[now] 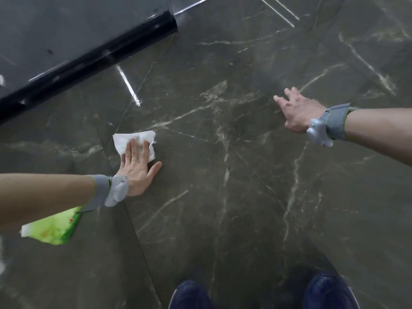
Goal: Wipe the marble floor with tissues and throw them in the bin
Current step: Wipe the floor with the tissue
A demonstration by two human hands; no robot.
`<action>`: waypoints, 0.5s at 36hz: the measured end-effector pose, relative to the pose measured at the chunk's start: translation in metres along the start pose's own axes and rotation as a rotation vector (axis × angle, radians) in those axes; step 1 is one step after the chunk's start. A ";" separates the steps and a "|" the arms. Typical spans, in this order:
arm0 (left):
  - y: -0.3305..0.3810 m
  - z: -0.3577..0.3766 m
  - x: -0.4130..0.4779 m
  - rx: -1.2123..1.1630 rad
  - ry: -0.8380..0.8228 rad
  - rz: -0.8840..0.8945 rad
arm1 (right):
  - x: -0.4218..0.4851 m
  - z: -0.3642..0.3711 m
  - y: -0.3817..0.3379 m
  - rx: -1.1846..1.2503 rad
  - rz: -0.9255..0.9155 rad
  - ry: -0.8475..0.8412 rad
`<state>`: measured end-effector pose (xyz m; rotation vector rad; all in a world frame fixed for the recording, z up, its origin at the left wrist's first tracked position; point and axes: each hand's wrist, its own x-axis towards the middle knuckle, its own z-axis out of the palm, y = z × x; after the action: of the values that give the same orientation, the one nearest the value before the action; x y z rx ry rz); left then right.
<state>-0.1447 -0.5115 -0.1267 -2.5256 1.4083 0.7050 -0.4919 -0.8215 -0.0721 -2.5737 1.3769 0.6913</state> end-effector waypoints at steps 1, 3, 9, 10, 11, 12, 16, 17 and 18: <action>0.003 0.001 0.000 -0.022 0.005 -0.017 | 0.000 0.001 -0.001 0.007 0.004 0.005; 0.006 0.001 0.000 -0.052 0.012 -0.038 | 0.002 -0.002 -0.005 0.015 0.000 0.012; -0.003 -0.010 0.007 -0.123 -0.072 0.002 | 0.004 -0.003 -0.009 0.031 -0.011 -0.015; -0.004 -0.011 0.009 -0.121 -0.086 0.014 | 0.004 -0.001 -0.007 0.030 -0.010 -0.025; -0.004 -0.011 0.009 -0.118 -0.095 0.020 | 0.004 0.000 -0.006 0.027 -0.013 -0.032; -0.003 -0.010 0.010 -0.116 -0.098 0.022 | 0.005 0.001 -0.004 0.029 -0.015 -0.036; 0.015 -0.004 0.015 -0.118 -0.040 -0.023 | 0.009 0.004 0.007 0.052 -0.002 -0.052; 0.016 -0.005 0.016 -0.117 -0.020 -0.032 | 0.012 0.004 0.006 0.062 -0.003 -0.047; 0.020 -0.003 0.018 -0.124 -0.015 -0.033 | 0.012 0.005 0.010 0.067 0.006 -0.045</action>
<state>-0.1530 -0.5372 -0.1308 -2.6241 1.3552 0.8280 -0.4964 -0.8347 -0.0815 -2.4879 1.3707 0.6875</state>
